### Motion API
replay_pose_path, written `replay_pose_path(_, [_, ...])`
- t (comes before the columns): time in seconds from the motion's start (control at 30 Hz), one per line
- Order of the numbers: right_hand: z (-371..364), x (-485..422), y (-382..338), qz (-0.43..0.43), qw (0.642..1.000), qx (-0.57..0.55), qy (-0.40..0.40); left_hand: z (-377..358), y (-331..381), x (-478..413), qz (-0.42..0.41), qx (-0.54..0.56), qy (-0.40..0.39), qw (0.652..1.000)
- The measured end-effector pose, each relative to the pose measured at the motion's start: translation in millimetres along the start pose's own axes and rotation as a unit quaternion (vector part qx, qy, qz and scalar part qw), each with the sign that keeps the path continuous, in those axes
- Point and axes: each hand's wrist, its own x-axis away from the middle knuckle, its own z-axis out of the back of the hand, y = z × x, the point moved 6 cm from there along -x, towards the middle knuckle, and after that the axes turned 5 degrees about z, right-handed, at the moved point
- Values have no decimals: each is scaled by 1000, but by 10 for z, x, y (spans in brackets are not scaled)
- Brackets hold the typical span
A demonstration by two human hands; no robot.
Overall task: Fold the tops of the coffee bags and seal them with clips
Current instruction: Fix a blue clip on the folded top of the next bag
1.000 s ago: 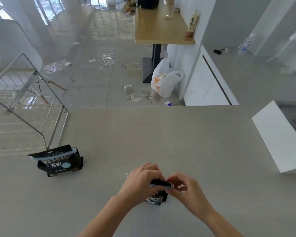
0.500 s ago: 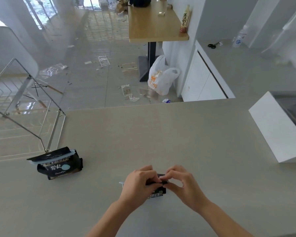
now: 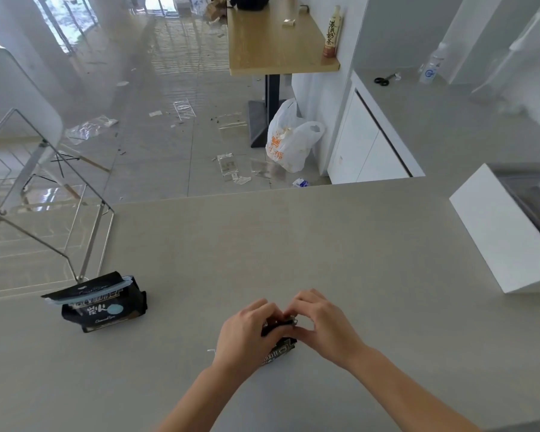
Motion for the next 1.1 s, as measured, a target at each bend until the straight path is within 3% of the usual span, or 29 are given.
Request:
replay_pose_path(0.33, [23, -12, 155, -35, 997, -55, -38, -89, 198, -13, -24, 5, 59, 998])
replay_pose_path(0.53, [112, -155, 129, -26, 998, 20, -59, 5, 192, -292, -92, -49, -73, 992])
replay_pose_path(0.63, [124, -285, -115, 28, 989, 133, -57, 185, -89, -371, -53, -16, -123, 991])
replay_pose_path(0.7, [96, -365, -345, 53, 990, 128, -30, 250, -375, -296, -15, -20, -129, 991])
replay_pose_path(0.8, [-66, -472, -661, 88, 991, 101, -15, 275, -601, -118, 48, 86, -129, 987])
replay_pose_path(0.93, [-409, -587, -842, 112, 984, 135, -42, 210, -702, 35, 102, 159, -78, 979])
replay_pose_path(1.1, [-485, -564, -797, 145, 978, 149, 7, 91, -719, 153, 120, 240, -40, 963])
